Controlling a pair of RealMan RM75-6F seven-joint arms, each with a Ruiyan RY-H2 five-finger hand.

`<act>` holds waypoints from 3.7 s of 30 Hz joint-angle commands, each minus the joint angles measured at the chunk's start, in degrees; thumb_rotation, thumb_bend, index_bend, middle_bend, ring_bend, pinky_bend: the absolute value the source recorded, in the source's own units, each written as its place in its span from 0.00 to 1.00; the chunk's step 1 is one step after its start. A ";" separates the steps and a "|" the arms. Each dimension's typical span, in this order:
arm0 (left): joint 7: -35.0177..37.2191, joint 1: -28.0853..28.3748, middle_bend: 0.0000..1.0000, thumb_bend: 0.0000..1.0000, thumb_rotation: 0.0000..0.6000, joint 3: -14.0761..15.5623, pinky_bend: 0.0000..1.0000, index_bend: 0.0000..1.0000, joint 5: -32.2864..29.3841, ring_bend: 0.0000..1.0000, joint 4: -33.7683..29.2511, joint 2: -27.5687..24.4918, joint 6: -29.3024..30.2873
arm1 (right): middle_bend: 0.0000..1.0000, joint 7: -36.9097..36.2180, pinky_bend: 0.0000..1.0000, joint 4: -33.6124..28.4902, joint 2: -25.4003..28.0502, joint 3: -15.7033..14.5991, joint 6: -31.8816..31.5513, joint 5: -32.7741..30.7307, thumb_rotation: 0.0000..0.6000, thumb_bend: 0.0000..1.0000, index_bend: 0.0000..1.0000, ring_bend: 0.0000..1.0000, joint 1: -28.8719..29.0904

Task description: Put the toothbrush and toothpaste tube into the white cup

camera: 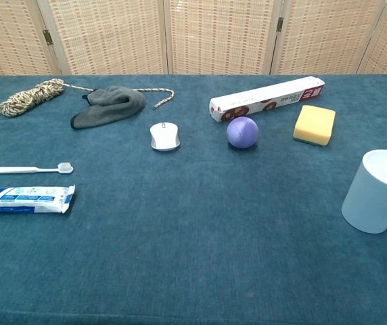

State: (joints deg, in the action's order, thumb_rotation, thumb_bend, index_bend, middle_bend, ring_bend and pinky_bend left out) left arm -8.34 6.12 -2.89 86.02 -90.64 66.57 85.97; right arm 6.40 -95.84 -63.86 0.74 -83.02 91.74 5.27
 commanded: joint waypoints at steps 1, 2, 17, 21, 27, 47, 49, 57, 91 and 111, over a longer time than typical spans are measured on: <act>0.21 -0.11 0.23 0.23 1.00 0.12 0.21 0.23 0.11 0.21 0.04 -0.04 0.10 | 0.15 0.46 0.10 -1.23 0.05 -0.41 1.75 1.14 1.00 0.15 0.02 0.10 1.32; 0.31 -0.19 0.23 0.23 1.00 0.18 0.21 0.23 0.10 0.21 0.08 -0.06 0.14 | 0.15 0.56 0.10 -1.55 -0.02 -0.45 2.36 1.32 1.00 0.15 0.02 0.10 1.73; 1.55 -0.82 0.23 0.23 1.00 0.72 0.21 0.23 -0.54 0.21 1.23 0.00 -0.31 | 0.15 2.09 0.12 0.86 -7.52 1.10 15.47 -3.04 1.00 0.15 0.02 0.10 9.84; 1.64 -0.80 0.23 0.23 1.00 0.81 0.21 0.23 -0.68 0.21 1.35 -0.05 -0.64 | 0.15 1.93 0.13 1.77 -9.01 1.31 18.07 -4.06 1.00 0.16 0.02 0.10 11.63; 1.88 -0.83 0.23 0.23 1.00 0.77 0.21 0.23 -0.99 0.21 1.54 -0.09 -0.89 | 0.21 1.06 0.23 2.69 -10.48 1.74 20.16 -5.75 1.00 0.22 0.07 0.12 13.34; 2.04 -0.76 0.23 0.24 1.00 0.50 0.21 0.23 -0.91 0.21 0.89 -1.13 -0.83 | 0.36 -4.27 0.44 -1.48 -10.43 6.80 23.32 -5.02 1.00 0.28 0.34 0.27 21.53; 2.14 -0.76 0.23 0.24 1.00 0.47 0.21 0.23 -0.85 0.21 0.82 -1.26 -0.77 | 0.36 -3.40 0.44 -2.29 -10.61 8.51 25.05 -5.80 1.00 0.28 0.34 0.27 23.87; 2.39 -1.18 0.23 0.24 1.00 0.66 0.21 0.23 -0.88 0.21 0.72 -1.70 -0.42 | 0.36 2.50 0.44 -2.37 -14.51 14.50 32.69 -11.53 1.00 0.28 0.34 0.27 33.78; 3.24 -2.05 0.23 0.24 1.00 0.86 0.21 0.22 -1.09 0.21 1.77 -1.76 0.03 | 0.13 11.43 0.20 24.54 -38.74 16.22 40.09 -21.52 1.00 0.18 0.05 0.09 55.73; 5.74 3.81 0.23 0.23 1.00 -2.43 0.21 0.24 -0.35 0.21 2.26 -2.03 -4.77 | 0.16 10.69 0.16 1.41 -18.40 12.89 23.78 -15.94 1.00 0.20 0.00 0.06 43.57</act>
State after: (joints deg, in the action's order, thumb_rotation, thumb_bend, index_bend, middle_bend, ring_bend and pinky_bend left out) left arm -3.03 9.12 -4.75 85.62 -88.47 64.55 81.97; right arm 16.80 -90.76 -85.82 14.76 -55.97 74.41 51.85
